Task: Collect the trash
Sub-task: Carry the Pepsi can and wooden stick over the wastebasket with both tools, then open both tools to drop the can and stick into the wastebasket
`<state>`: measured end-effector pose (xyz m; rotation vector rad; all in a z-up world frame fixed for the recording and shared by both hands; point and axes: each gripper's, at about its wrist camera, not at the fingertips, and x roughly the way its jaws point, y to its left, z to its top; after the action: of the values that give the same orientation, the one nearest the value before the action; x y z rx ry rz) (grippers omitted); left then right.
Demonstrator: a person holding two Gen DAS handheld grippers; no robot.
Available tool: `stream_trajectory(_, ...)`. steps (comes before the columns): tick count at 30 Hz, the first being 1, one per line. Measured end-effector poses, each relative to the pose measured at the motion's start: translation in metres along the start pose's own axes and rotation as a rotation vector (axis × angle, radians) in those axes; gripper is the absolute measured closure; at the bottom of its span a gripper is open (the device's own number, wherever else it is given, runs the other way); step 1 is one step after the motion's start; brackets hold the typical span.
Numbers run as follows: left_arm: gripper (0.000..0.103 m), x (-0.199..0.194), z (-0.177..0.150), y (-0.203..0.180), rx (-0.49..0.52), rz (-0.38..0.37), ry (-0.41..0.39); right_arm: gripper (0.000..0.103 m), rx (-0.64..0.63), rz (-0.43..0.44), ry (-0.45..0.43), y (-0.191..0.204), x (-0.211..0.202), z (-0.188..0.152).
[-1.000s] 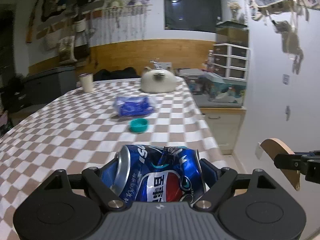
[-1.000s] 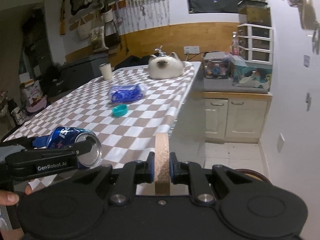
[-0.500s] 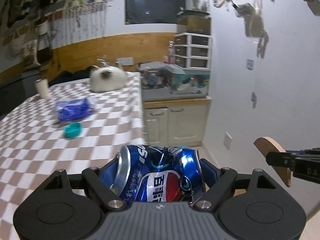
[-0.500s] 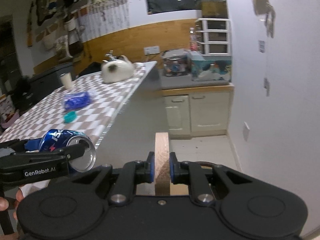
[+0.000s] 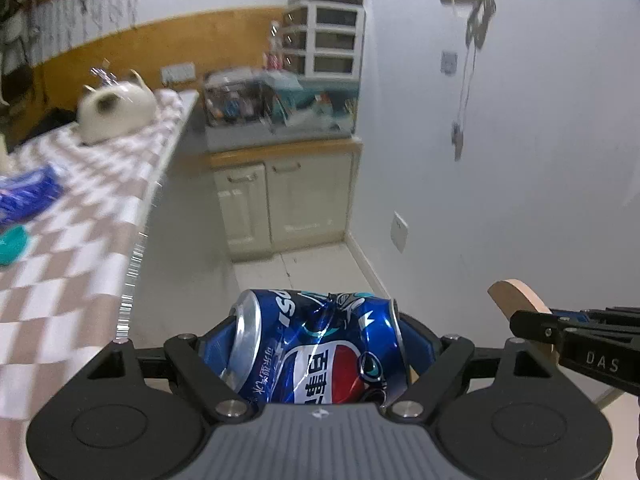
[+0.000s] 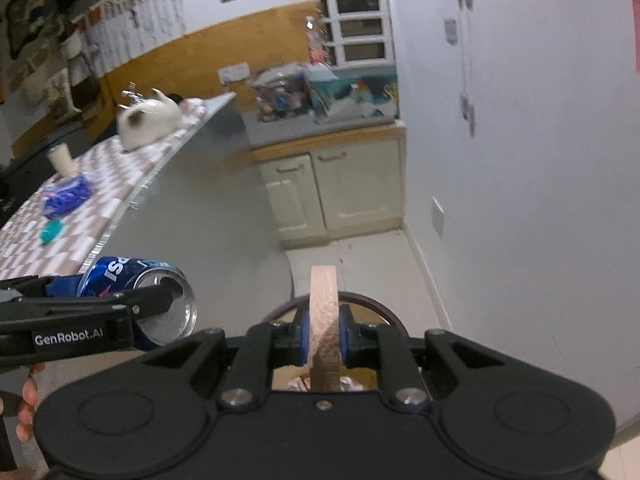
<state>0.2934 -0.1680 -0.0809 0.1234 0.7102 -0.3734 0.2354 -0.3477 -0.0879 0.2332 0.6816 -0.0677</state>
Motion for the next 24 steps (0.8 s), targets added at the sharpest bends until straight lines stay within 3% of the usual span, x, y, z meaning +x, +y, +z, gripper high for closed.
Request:
stream_trajectory(14,0.019,0.115,0.002,-0.014,0.033,-0.052,0.218,0.088,0.117,-0.013,0.166,-0.042,0.091,0.000)
stream_trajectory(24,0.019,0.158,-0.003,-0.011,0.012,-0.072,0.321,0.088,0.167,0.006,0.323,-0.050,0.167,-0.005)
